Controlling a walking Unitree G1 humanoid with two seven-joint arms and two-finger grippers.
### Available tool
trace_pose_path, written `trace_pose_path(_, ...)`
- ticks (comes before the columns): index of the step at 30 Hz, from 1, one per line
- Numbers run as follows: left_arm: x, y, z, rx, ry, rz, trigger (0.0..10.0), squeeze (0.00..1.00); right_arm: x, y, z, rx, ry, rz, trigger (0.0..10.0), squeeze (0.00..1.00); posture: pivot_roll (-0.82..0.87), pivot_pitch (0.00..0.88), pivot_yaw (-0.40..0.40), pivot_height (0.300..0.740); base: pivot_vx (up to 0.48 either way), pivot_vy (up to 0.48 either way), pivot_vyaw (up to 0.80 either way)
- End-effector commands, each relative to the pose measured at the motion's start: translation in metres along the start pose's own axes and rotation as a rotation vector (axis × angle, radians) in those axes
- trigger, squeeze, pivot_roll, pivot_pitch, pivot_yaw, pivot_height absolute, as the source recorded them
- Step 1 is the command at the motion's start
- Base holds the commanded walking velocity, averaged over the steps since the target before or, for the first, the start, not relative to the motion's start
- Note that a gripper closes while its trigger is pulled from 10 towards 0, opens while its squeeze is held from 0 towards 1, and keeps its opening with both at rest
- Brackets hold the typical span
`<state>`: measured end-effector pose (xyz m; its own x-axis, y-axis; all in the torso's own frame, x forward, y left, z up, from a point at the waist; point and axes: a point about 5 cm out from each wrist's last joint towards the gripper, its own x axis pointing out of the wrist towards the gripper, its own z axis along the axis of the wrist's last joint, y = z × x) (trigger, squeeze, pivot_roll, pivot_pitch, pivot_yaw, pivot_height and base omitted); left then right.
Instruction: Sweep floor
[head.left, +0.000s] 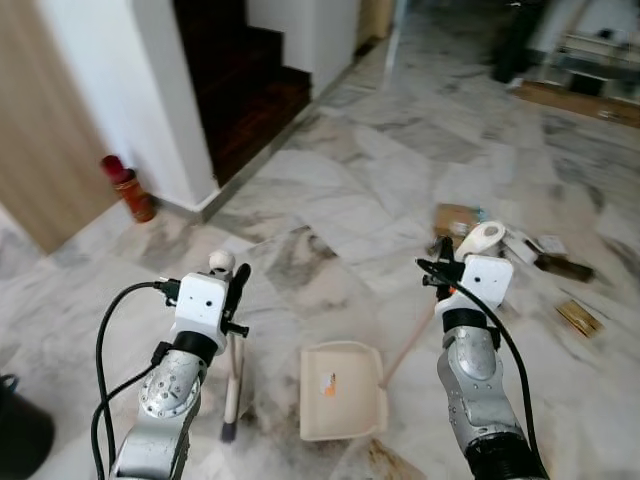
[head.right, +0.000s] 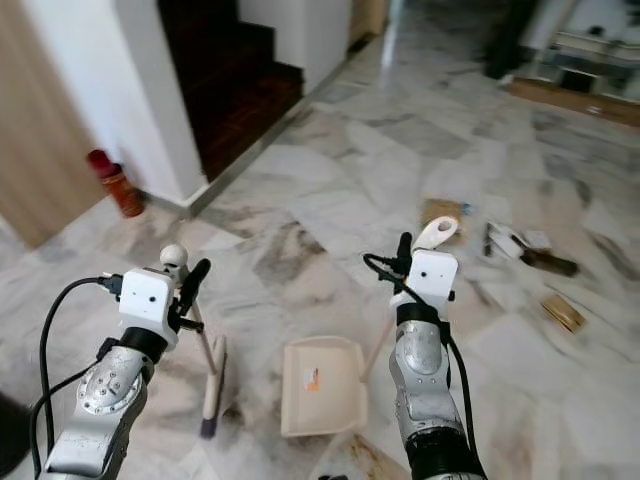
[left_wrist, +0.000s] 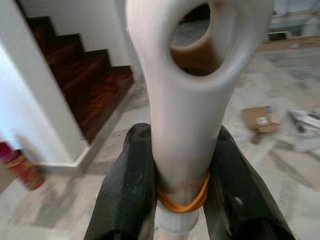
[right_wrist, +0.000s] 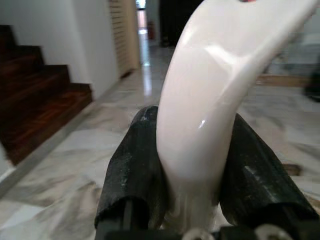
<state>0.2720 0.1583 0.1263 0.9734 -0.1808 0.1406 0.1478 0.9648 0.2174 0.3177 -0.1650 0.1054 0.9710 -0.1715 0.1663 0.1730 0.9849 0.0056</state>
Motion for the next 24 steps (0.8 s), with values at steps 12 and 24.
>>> trace_pose_path(12,0.0005,0.0027,0.0051,0.007,-0.03,0.021,10.0,0.0,0.0038,0.0047,0.0079,-0.001,-0.037,0.023,10.0,0.0,0.09,0.137,0.001,0.74,0.0,-0.104,-0.79)
trace_pose_path(24,0.0004,0.0019,0.0047,0.019,-0.029,0.019,10.0,0.0,0.0045,0.0059,0.008,-0.004,-0.035,0.03,10.0,0.0,0.09,0.139,-0.002,0.74,0.0,-0.166,-0.79)
